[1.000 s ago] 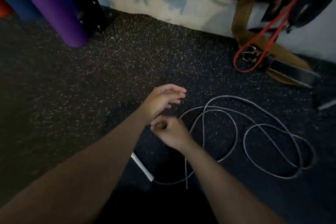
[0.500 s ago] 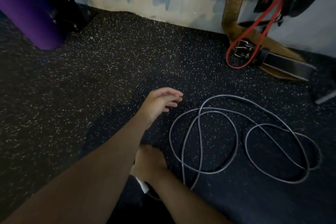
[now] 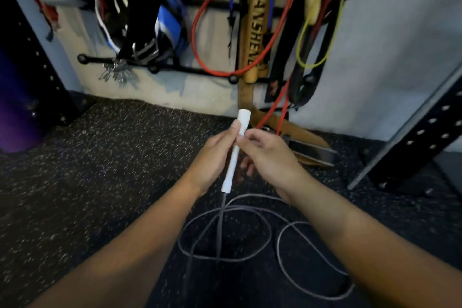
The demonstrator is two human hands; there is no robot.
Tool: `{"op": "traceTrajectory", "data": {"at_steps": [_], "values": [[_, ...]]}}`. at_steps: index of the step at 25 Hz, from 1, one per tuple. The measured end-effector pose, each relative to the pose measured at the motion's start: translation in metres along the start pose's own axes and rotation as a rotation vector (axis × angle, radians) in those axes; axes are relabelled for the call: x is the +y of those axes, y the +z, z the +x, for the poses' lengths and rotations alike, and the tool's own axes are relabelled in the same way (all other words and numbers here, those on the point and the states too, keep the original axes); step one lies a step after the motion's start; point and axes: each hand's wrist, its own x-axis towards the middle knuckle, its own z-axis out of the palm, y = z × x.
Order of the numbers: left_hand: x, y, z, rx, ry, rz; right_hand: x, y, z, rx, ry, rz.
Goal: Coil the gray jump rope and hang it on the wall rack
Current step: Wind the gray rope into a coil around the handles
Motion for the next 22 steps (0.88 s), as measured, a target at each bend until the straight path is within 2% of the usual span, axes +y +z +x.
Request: {"op": "traceTrajectory", "data": {"at_steps": [3,6,8,10,13,16,18,20,22], "values": [[0.072,0.032,0.015,0.005,0.215,-0.039,-0.057,-0.043,-0.008,-0.049,-0.078,0.078],[0.136,0.049,0.023,0.011,0.321,-0.113,-0.09,-0.079,-0.021,-0.133,-0.082,0.202],[0.161,0.051,0.028,0.058,0.368,-0.206,-0.094,-0.097,-0.029,-0.116,-0.087,0.144],[0.175,0.051,0.029,0.079,0.414,-0.172,-0.097,-0.113,-0.035,-0.046,-0.135,0.106],[0.184,0.045,0.031,0.087,0.469,0.13,-0.107,-0.137,-0.036,0.111,-0.268,-0.027],[0.194,0.037,0.032,0.052,0.667,0.756,-0.114,-0.152,-0.035,0.161,-0.358,-0.152],[0.2,0.041,0.028,-0.08,0.749,1.108,-0.114,-0.156,-0.035,0.166,-0.398,-0.181],[0.202,0.045,0.025,-0.162,0.751,1.227,-0.116,-0.159,-0.035,0.171,-0.411,-0.157],[0.203,0.041,0.027,-0.171,0.744,1.147,-0.119,-0.167,-0.037,0.161,-0.377,-0.091]]}}
